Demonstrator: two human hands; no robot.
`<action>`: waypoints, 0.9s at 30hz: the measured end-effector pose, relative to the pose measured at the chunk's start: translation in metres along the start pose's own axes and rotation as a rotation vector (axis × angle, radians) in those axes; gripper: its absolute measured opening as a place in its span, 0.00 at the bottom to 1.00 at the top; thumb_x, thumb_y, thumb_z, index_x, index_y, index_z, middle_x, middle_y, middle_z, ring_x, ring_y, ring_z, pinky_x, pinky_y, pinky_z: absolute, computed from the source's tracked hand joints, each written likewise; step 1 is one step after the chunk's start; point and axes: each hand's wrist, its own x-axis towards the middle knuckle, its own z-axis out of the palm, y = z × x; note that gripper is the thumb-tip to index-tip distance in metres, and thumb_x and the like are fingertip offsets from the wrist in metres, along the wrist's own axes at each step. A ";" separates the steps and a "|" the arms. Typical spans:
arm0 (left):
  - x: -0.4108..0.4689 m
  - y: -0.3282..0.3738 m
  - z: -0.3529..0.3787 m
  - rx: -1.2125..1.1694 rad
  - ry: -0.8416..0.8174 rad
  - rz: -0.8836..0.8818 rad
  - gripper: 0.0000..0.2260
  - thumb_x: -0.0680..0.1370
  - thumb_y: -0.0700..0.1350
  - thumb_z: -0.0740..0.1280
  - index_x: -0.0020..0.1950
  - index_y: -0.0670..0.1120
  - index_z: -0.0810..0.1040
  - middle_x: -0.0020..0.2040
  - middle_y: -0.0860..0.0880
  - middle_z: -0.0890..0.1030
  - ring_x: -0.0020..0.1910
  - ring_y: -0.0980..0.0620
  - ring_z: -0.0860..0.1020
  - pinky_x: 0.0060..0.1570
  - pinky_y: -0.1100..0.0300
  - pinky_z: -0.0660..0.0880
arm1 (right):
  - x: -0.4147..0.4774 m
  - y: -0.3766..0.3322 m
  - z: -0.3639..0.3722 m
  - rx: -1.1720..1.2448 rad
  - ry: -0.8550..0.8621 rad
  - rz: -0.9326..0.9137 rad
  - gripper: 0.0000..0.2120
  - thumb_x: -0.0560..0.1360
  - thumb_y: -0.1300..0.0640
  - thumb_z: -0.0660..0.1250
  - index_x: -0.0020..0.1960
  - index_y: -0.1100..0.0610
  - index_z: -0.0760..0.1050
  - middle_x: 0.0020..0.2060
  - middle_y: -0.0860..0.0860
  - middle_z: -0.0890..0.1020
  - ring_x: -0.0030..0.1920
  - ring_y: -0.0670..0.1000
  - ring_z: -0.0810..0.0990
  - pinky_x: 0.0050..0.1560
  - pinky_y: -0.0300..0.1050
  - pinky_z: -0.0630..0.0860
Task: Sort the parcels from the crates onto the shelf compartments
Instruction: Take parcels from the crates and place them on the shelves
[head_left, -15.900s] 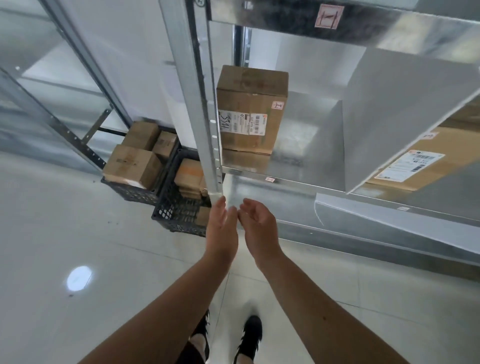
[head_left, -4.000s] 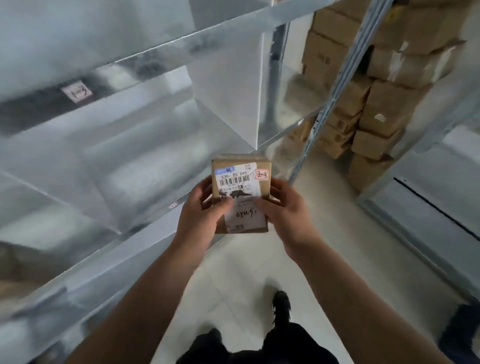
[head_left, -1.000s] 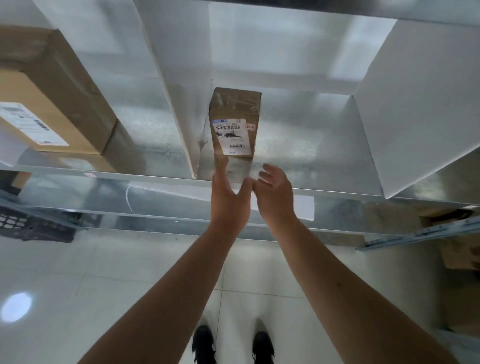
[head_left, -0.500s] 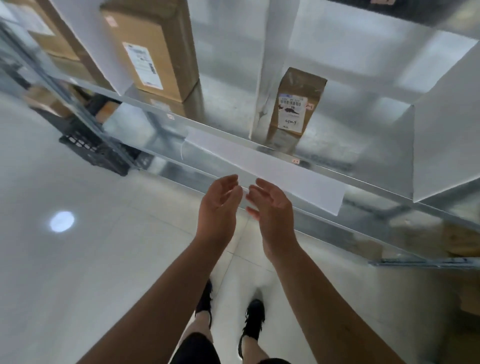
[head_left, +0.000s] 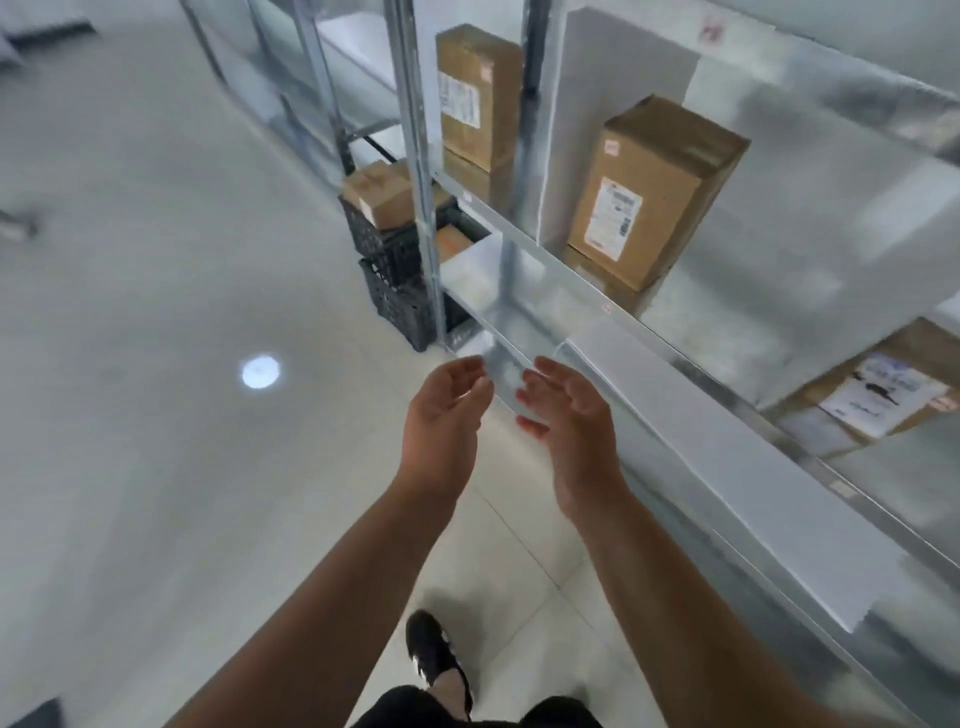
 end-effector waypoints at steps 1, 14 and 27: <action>0.011 0.007 -0.015 -0.004 0.013 0.002 0.08 0.84 0.42 0.68 0.60 0.53 0.82 0.55 0.54 0.87 0.54 0.52 0.84 0.59 0.52 0.79 | 0.007 -0.002 0.022 0.003 -0.032 -0.002 0.10 0.83 0.56 0.70 0.63 0.47 0.80 0.58 0.48 0.86 0.59 0.50 0.86 0.62 0.55 0.83; 0.141 0.053 -0.127 -0.071 0.165 -0.051 0.07 0.83 0.43 0.70 0.59 0.53 0.82 0.54 0.53 0.86 0.55 0.53 0.83 0.60 0.47 0.79 | 0.106 -0.005 0.189 -0.035 -0.213 0.067 0.09 0.82 0.57 0.71 0.62 0.54 0.82 0.55 0.52 0.88 0.58 0.54 0.87 0.64 0.63 0.82; 0.356 0.104 -0.148 0.114 0.265 -0.065 0.11 0.82 0.46 0.71 0.65 0.51 0.81 0.59 0.53 0.85 0.58 0.55 0.82 0.54 0.60 0.76 | 0.307 -0.030 0.316 -0.116 -0.410 0.129 0.08 0.83 0.55 0.70 0.62 0.51 0.80 0.57 0.52 0.87 0.58 0.51 0.86 0.63 0.57 0.82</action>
